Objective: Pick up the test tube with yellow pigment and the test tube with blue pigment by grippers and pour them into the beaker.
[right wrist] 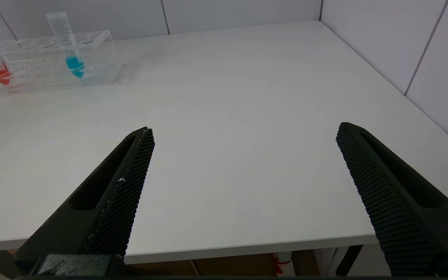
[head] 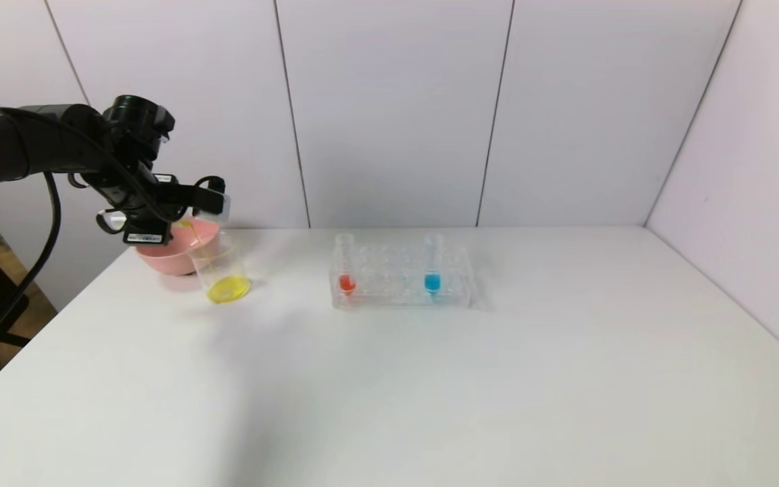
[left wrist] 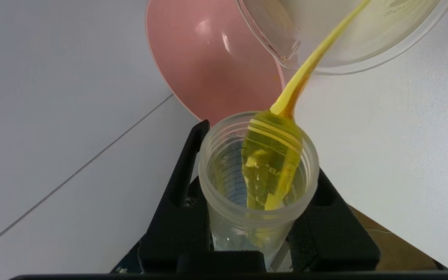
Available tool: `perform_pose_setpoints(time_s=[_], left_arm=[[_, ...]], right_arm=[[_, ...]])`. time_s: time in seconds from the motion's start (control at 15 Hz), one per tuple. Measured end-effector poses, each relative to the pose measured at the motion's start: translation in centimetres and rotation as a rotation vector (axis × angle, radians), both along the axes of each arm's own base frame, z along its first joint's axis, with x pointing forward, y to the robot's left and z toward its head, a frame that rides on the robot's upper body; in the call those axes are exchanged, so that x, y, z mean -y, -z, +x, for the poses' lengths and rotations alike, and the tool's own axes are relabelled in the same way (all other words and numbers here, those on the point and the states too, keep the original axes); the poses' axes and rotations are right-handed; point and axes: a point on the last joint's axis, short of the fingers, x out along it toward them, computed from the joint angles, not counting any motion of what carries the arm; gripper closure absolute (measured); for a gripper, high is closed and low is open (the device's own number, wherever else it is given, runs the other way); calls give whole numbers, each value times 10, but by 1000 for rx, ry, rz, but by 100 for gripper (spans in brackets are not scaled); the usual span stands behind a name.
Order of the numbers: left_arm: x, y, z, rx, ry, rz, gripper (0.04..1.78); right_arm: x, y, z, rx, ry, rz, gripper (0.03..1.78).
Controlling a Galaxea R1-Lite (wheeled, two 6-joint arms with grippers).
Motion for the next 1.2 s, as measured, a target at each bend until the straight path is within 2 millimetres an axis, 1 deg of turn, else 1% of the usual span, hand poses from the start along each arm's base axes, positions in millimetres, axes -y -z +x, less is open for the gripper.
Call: perform_pose_setpoints(time_s=[0.67, 1.2], left_arm=[[2, 0, 0, -6, -10, 51, 127], [4, 0, 0, -7, -11, 57, 127]], right_arm=[[0, 0, 0, 0, 0, 0, 10], [0, 0, 0, 0, 0, 0, 10]])
